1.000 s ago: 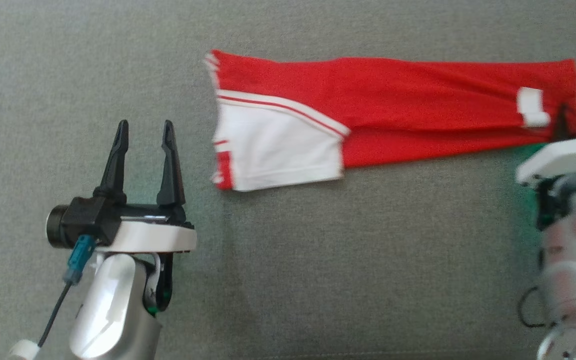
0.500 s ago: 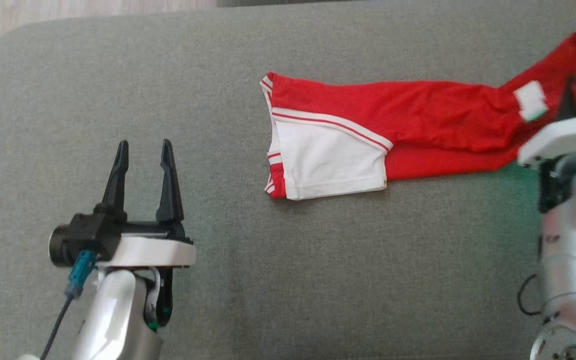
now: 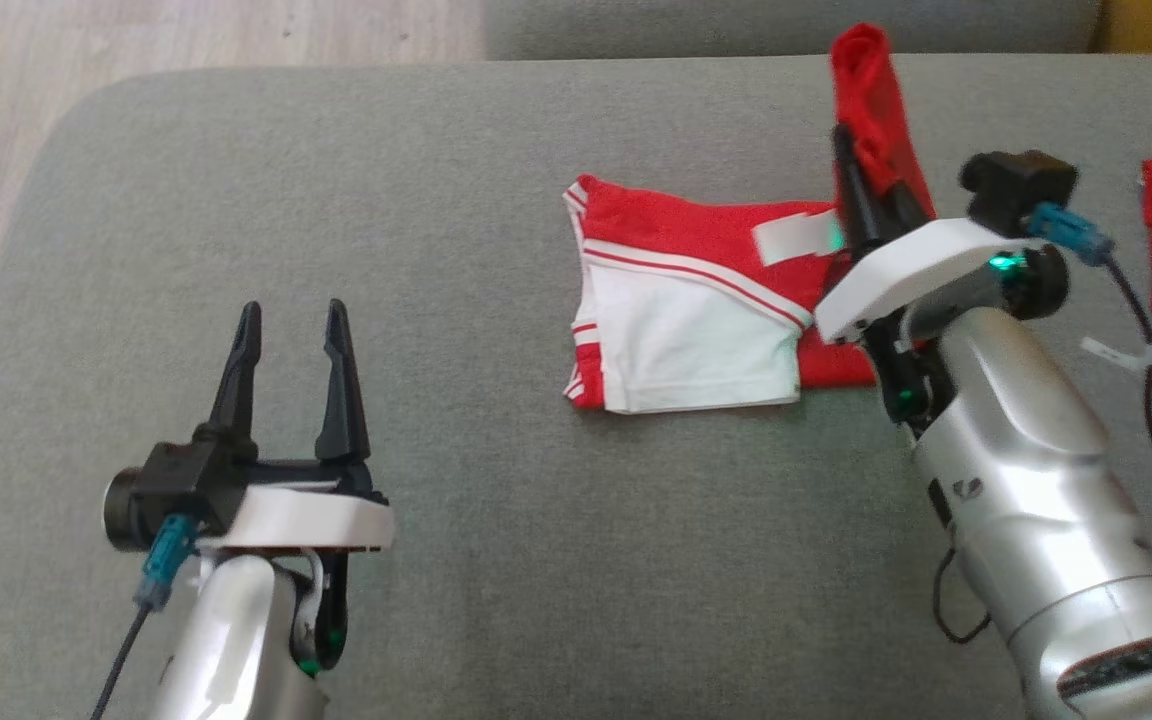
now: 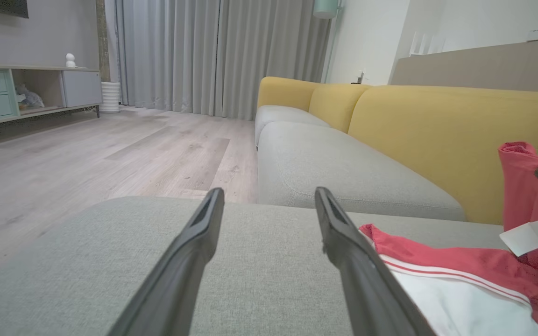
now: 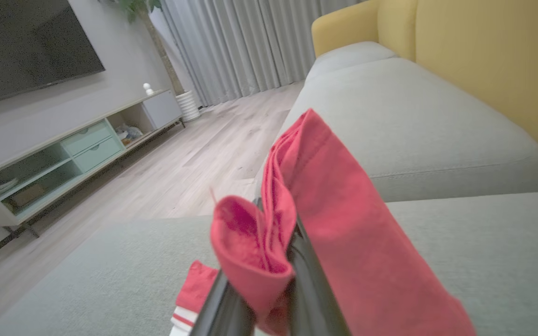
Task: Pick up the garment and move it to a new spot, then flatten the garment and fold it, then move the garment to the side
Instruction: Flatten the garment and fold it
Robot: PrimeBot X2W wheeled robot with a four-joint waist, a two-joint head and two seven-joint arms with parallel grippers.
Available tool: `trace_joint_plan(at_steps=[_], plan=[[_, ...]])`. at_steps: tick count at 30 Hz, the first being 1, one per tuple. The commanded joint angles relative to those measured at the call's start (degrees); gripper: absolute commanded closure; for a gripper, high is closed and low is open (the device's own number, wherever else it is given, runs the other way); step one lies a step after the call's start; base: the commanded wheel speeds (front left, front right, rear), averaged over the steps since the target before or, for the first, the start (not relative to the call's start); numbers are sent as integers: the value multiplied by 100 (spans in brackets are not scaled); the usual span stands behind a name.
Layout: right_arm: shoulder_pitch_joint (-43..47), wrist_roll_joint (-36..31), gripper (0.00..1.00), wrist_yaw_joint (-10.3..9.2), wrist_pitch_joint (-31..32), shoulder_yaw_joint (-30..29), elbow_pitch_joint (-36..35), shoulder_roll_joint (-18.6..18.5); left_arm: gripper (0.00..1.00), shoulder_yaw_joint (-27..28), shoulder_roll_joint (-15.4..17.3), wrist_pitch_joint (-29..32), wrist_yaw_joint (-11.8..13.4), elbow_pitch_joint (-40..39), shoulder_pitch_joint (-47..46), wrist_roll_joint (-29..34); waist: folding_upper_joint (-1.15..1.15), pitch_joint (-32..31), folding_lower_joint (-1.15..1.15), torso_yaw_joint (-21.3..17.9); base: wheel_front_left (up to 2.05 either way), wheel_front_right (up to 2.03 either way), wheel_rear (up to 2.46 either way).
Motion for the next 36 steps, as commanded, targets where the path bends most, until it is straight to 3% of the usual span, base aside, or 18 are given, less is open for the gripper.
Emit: trace_joint_plan(at_steps=[1,8,21,22,23,29,36], plan=[[8,122,100,-11,14,256,-220,69,0,164,20,-28,-19,-156,-84,15,0,33,1,93,0,0,0],[130,586,100,-11,74,1205,-174,69,0,10,10,-28,-2,-123,-149,-76,0,197,1,502,0,0,0],[203,869,100,-11,17,1829,392,70,0,-273,8,-28,103,-106,-264,-272,0,378,1,900,0,0,0],[225,881,31,-11,-2,1939,368,70,0,-281,8,-28,114,-104,-262,-281,0,382,1,907,0,0,0],[267,958,0,-11,-10,2056,289,70,0,-291,8,-28,122,-97,-259,-284,0,378,1,909,0,0,0],[325,1183,0,-11,-126,2670,-241,70,0,-201,8,-28,123,-47,-243,-214,0,275,1,748,0,0,0],[147,879,0,-11,-390,1905,-231,70,0,-63,8,-28,87,-132,-157,-145,0,77,1,359,0,0,0]])
